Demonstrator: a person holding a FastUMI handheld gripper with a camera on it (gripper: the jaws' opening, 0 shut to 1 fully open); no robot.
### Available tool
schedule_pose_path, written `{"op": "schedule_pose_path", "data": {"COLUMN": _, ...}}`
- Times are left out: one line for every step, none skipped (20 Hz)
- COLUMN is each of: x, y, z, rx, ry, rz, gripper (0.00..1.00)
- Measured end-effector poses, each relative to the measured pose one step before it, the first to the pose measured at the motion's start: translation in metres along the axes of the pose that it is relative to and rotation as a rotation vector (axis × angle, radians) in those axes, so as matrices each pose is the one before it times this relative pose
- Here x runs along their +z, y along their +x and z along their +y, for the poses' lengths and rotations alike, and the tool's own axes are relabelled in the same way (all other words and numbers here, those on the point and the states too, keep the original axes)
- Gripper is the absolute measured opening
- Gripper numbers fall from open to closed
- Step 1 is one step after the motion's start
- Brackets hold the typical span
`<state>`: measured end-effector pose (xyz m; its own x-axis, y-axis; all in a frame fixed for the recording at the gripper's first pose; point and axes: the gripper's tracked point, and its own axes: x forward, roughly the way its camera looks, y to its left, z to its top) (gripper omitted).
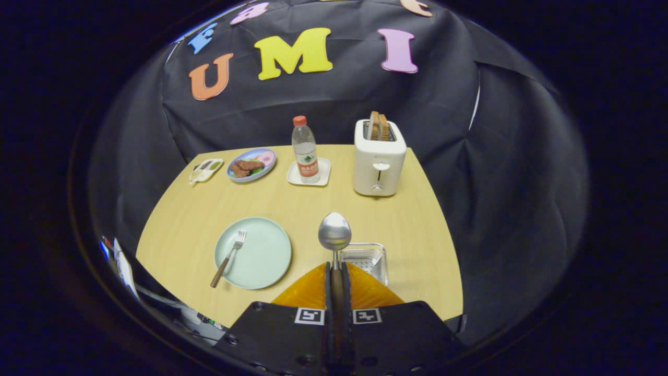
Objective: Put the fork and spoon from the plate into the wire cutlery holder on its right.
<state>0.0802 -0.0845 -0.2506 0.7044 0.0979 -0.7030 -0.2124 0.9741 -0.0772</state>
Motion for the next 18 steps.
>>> {"op": "schedule_pose_path", "data": {"x": -0.00118, "y": -0.00158, "z": -0.00524, "rx": 0.01514, "ry": 0.00761, "rz": -0.00204, "gripper": 0.05}}
{"op": "schedule_pose_path", "data": {"x": -0.00150, "y": -0.00009, "z": -0.00700, "rx": 0.00100, "ry": 0.00539, "rz": 0.00050, "gripper": 0.05}}
{"op": "schedule_pose_path", "data": {"x": -0.00136, "y": 0.00080, "z": -0.00679, "rx": -0.00220, "ry": 0.00227, "rz": 0.00215, "gripper": 0.05}}
{"op": "schedule_pose_path", "data": {"x": -0.00259, "y": -0.00092, "z": -0.00611, "rx": 0.00442, "ry": -0.00032, "rz": 0.00341, "gripper": 0.05}}
{"op": "schedule_pose_path", "data": {"x": -0.00247, "y": -0.00091, "z": -0.00318, "rx": 0.00310, "ry": -0.00148, "rz": 0.00433, "gripper": 0.05}}
{"op": "schedule_pose_path", "data": {"x": -0.00345, "y": -0.00059, "z": -0.00436, "rx": -0.00015, "ry": -0.00275, "rz": 0.00592, "gripper": 0.05}}
{"op": "schedule_pose_path", "data": {"x": -0.00163, "y": -0.00074, "z": -0.00358, "rx": 0.00043, "ry": -0.00106, "rz": 0.00217, "gripper": 0.05}}
{"op": "schedule_pose_path", "data": {"x": -0.00281, "y": -0.00082, "z": -0.00254, "rx": -0.00147, "ry": -0.00038, "rz": 0.00546, "gripper": 0.05}}
{"op": "schedule_pose_path", "data": {"x": -0.00253, "y": -0.00026, "z": -0.00278, "rx": 0.00202, "ry": 0.00187, "rz": 0.00664, "gripper": 0.05}}
{"op": "schedule_pose_path", "data": {"x": -0.00336, "y": 0.00043, "z": -0.00157, "rx": 0.00238, "ry": 0.00074, "rz": 0.00623, "gripper": 0.05}}
{"op": "schedule_pose_path", "data": {"x": -0.00462, "y": 0.00165, "z": -0.00165, "rx": -0.00390, "ry": -0.00005, "rz": 0.01332, "gripper": 0.05}}
{"op": "schedule_pose_path", "data": {"x": -0.00555, "y": 0.00251, "z": -0.00208, "rx": -0.00499, "ry": 0.00138, "rz": 0.01426, "gripper": 0.05}}
{"op": "schedule_pose_path", "data": {"x": -0.00253, "y": 0.00221, "z": 0.00016, "rx": -0.00068, "ry": -0.00197, "rz": 0.01282, "gripper": 0.05}}
{"op": "schedule_pose_path", "data": {"x": -0.00410, "y": 0.00327, "z": 0.00130, "rx": -0.00254, "ry": -0.00793, "rz": 0.01496, "gripper": 0.05}}
{"op": "schedule_pose_path", "data": {"x": -0.00254, "y": 0.00361, "z": 0.00033, "rx": -0.00998, "ry": -0.00543, "rz": 0.01498, "gripper": 0.05}}
{"op": "schedule_pose_path", "data": {"x": -0.00186, "y": 0.00316, "z": 0.00046, "rx": -0.00757, "ry": 0.00024, "rz": 0.01261, "gripper": 0.05}}
{"op": "schedule_pose_path", "data": {"x": -0.00072, "y": 0.00211, "z": 0.00302, "rx": -0.00200, "ry": 0.00795, "rz": 0.00931, "gripper": 0.05}}
{"op": "schedule_pose_path", "data": {"x": -0.00133, "y": 0.00143, "z": 0.00401, "rx": 0.00029, "ry": 0.00550, "rz": 0.01050, "gripper": 0.05}}
